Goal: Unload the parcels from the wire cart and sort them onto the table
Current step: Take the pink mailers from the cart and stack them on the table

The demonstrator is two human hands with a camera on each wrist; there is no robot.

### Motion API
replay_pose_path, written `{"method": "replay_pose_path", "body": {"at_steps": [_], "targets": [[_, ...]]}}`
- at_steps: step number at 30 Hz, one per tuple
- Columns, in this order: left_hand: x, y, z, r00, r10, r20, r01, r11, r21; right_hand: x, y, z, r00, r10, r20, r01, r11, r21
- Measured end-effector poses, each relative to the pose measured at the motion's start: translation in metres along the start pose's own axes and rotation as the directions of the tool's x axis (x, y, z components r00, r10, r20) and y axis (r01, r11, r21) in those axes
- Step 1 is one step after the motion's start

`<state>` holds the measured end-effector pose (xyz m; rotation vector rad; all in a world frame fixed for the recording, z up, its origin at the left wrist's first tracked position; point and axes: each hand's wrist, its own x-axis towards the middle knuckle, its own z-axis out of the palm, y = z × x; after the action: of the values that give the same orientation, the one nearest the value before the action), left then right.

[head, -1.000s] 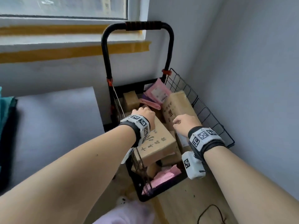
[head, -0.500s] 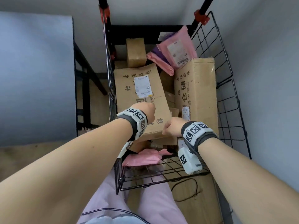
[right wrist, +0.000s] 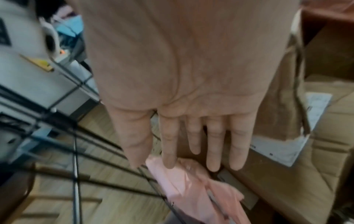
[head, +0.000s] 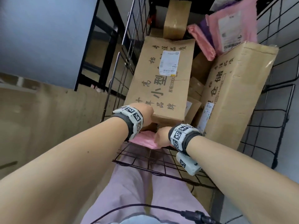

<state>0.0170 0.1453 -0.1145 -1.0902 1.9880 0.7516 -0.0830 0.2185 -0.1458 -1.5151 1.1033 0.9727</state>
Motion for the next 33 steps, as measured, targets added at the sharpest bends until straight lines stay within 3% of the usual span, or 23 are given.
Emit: {"method": "replay_pose_path", "body": {"at_steps": [3,6,8,11,16,20,23,28,33], "targets": [[0.005,-0.005,0.004,0.998,-0.057,-0.008,0.056,0.995,-0.081,0.026,-0.012,0.011,0.987,-0.002,0.160,0.037,0.976,-0.217],[0.012,-0.009,0.011,0.995,-0.083,-0.056,0.072,0.982,-0.174,0.029,-0.015,0.010,0.981,0.082,0.176,-0.046,0.979,-0.200],[0.013,-0.011,0.016,0.993,-0.090,-0.080,0.071,0.974,-0.214,0.047,-0.015,0.012,0.985,0.055,0.162,-0.032,0.989,-0.143],[0.013,-0.017,0.020,0.991,-0.079,-0.111,0.047,0.962,-0.269,0.096,-0.010,0.032,0.964,0.131,0.232,-0.065,0.960,-0.272],[0.014,-0.020,0.019,0.990,-0.049,-0.131,0.012,0.963,-0.269,0.051,-0.027,0.015,0.977,0.091,0.191,-0.057,0.982,-0.179],[0.009,-0.022,0.015,0.995,-0.040,-0.096,0.015,0.969,-0.246,0.036,-0.019,-0.003,0.994,0.059,0.097,-0.062,0.998,0.033],[0.004,-0.024,0.006,0.995,-0.060,-0.084,0.036,0.963,-0.267,0.014,-0.011,-0.022,1.000,0.024,0.011,-0.026,0.973,0.230],[-0.012,-0.023,-0.015,0.985,-0.120,-0.124,0.066,0.926,-0.371,-0.034,-0.009,-0.056,0.998,-0.039,-0.041,0.052,0.920,0.388],[-0.032,-0.008,-0.047,0.989,-0.016,-0.149,-0.041,0.927,-0.372,-0.091,-0.002,-0.082,0.993,-0.023,-0.118,0.081,0.852,0.517]]}}
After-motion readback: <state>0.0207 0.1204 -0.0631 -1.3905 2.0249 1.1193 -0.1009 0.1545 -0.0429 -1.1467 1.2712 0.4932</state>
